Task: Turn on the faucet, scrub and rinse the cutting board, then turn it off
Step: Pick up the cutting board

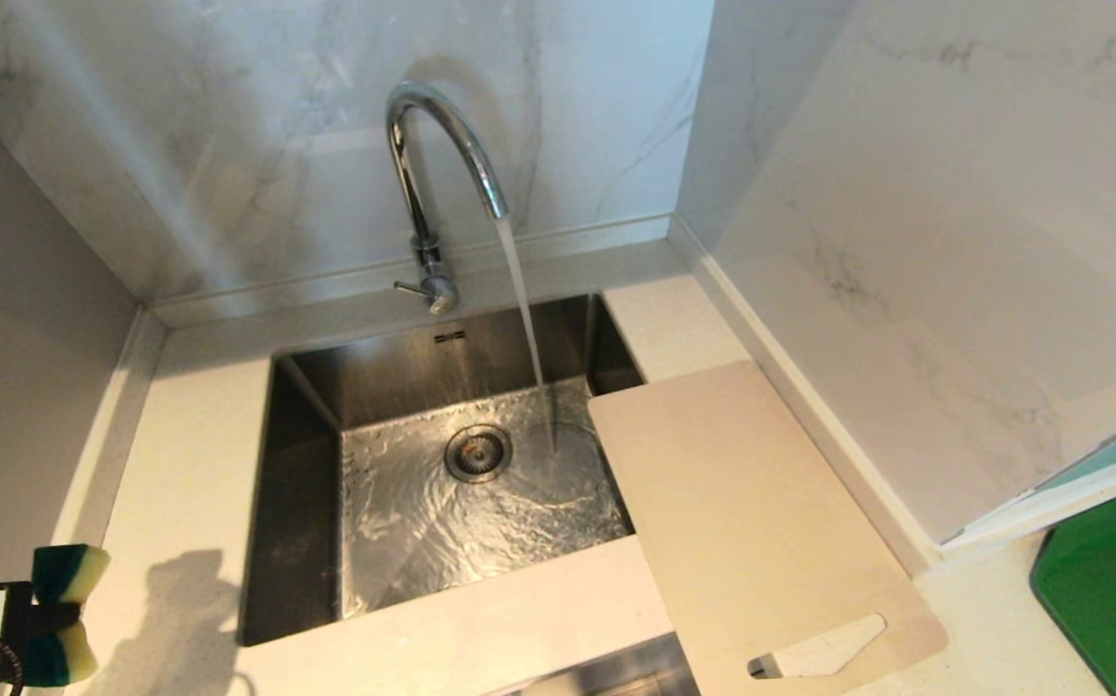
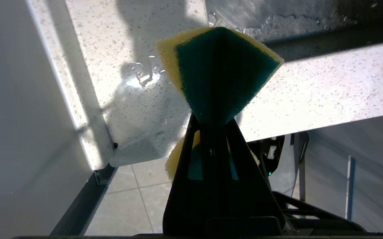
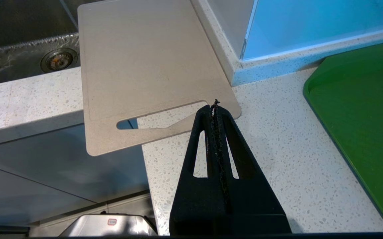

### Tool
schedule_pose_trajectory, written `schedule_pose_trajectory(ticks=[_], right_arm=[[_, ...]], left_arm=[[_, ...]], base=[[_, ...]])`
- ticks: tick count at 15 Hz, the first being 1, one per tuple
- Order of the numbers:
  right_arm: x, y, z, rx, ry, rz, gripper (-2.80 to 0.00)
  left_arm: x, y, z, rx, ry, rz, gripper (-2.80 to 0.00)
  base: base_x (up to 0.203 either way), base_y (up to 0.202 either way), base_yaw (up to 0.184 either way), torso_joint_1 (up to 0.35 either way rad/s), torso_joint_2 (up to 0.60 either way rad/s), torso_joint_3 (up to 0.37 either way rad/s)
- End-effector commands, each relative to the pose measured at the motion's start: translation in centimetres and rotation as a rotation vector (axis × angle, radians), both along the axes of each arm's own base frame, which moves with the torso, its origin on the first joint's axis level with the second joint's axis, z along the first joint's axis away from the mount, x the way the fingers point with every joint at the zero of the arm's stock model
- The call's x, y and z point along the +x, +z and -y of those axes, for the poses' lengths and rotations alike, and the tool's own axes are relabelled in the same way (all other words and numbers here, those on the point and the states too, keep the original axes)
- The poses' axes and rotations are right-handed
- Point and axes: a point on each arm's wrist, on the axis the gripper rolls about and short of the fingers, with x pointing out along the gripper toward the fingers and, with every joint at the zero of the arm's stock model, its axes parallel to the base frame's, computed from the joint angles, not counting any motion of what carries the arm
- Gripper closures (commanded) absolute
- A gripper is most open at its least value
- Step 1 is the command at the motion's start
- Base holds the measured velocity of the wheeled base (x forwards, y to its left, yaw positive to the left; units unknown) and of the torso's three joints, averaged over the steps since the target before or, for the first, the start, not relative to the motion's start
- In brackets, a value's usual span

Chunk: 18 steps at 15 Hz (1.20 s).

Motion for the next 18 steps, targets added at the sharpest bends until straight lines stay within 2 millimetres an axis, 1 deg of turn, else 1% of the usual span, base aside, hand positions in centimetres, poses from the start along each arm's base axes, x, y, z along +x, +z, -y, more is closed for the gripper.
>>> schedule_pose_trajectory(ticks=[1,4,8,10,12,14,16,18], right_arm=[[0.0,0.0,0.0,0.000,0.001,0.001,0.00],[0.0,0.0,0.0,0.000,0.001,0.001,0.00],[0.0,0.0,0.0,0.000,0.001,0.001,0.00],[0.0,0.0,0.0,0.000,0.001,0.001,0.00],[0.0,0.0,0.0,0.000,0.001,0.001,0.00],[0.0,0.0,0.0,0.000,0.001,0.001,0.00],[0.0,0.0,0.0,0.000,0.001,0.001,0.00],[0.0,0.0,0.0,0.000,0.001,0.002,0.00]], left_arm=[[-2.1,0.4,-0.7,-0.001,0.039,0.072,0.00],[-2.8,0.5,-1.6,0.017,0.099,0.107,0.00],[-6.0,0.9,-2.0,0.080,0.103,0.253,0.00],[-7.9,0.6,-1.9,0.096,0.100,0.327,0.00],[-10.0,-0.4,-1.8,0.098,0.100,0.399,0.00],[-11.7,-1.7,-1.8,0.090,0.104,0.461,0.00],[-13.0,-3.0,-1.7,0.097,0.098,0.518,0.00],[-13.8,-4.7,-1.7,0.103,0.095,0.539,0.00]], base=[[0.000,0.000,0.000,0.000,0.00,0.000],[0.000,0.000,0.000,0.000,0.00,0.000],[0.000,0.000,0.000,0.000,0.00,0.000],[0.000,0.000,0.000,0.000,0.00,0.000],[0.000,0.000,0.000,0.000,0.00,0.000],[0.000,0.000,0.000,0.000,0.00,0.000],[0.000,0.000,0.000,0.000,0.00,0.000],[0.000,0.000,0.000,0.000,0.00,0.000]])
